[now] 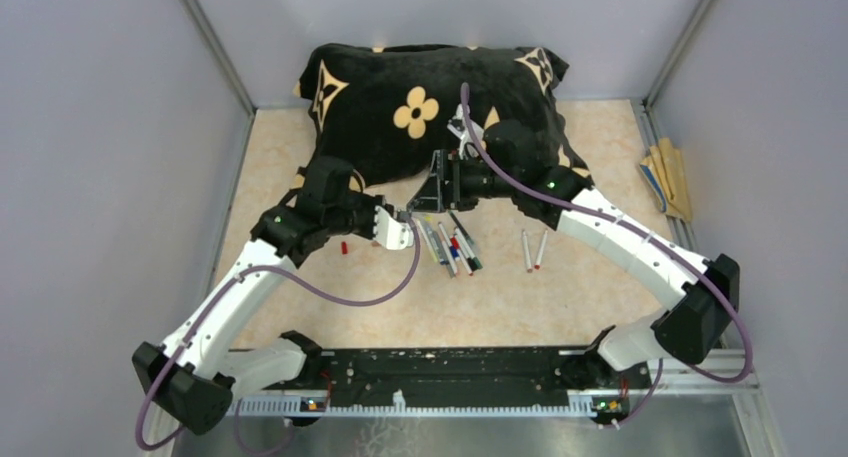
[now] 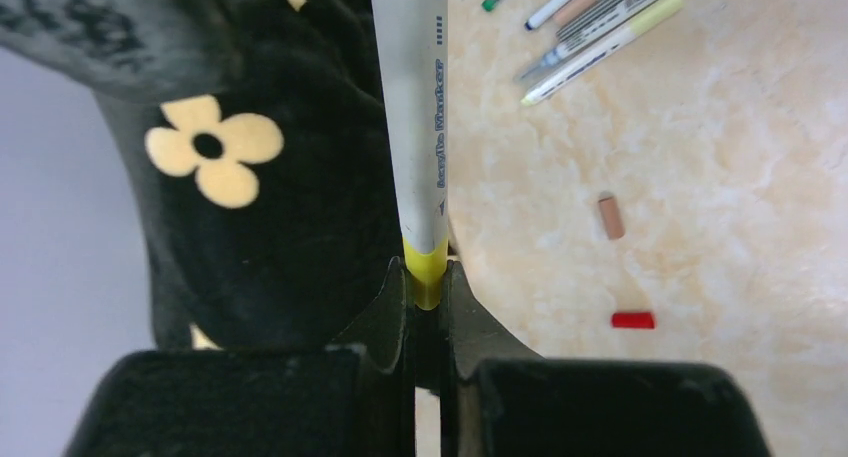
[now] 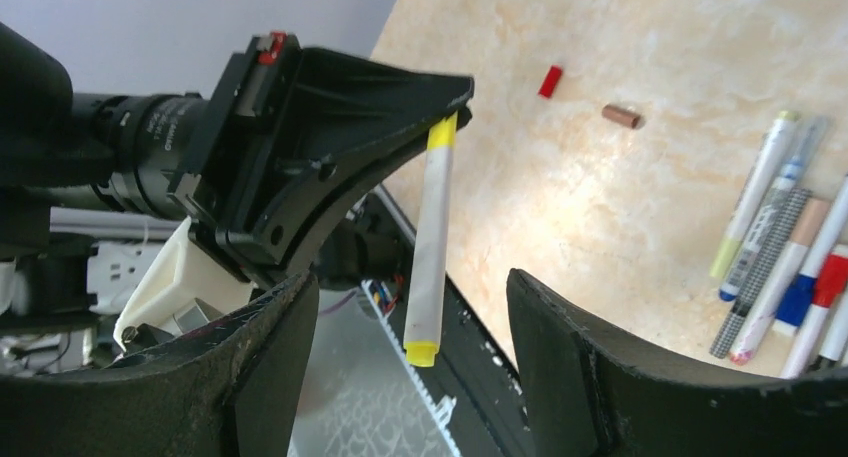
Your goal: Open the pen caps
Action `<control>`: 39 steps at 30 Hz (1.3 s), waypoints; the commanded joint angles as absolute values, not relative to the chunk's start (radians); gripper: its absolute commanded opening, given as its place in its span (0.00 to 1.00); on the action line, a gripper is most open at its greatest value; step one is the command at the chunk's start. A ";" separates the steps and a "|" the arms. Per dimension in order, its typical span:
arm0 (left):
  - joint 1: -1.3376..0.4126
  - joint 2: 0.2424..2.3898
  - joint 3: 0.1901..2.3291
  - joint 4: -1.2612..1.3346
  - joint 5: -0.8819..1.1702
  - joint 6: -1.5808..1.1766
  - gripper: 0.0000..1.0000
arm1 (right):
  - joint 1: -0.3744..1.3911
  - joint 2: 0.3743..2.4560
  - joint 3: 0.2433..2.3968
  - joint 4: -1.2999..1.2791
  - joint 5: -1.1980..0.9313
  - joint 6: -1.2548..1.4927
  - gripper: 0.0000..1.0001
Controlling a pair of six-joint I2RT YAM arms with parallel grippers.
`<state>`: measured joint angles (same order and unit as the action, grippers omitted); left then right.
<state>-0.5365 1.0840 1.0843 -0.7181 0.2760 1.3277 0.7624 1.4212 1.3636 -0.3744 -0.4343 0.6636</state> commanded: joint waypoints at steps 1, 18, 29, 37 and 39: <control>-0.553 1.060 1.071 -0.714 0.233 1.466 0.00 | 0.759 1.429 1.376 -0.354 -0.559 0.664 0.67; -0.587 1.042 1.064 -0.680 0.231 1.506 0.00 | 0.767 1.514 1.336 -0.269 -0.644 0.696 0.50; -0.594 1.043 1.051 -0.664 0.245 1.459 0.00 | 0.774 1.508 1.279 -0.172 -0.674 0.692 0.00; -0.595 1.068 1.101 -0.742 0.327 1.362 0.75 | 0.747 1.448 1.198 -0.207 -0.654 0.598 0.00; -0.594 1.073 1.123 -0.781 0.364 1.347 0.78 | 0.743 1.434 1.183 -0.215 -0.654 0.577 0.00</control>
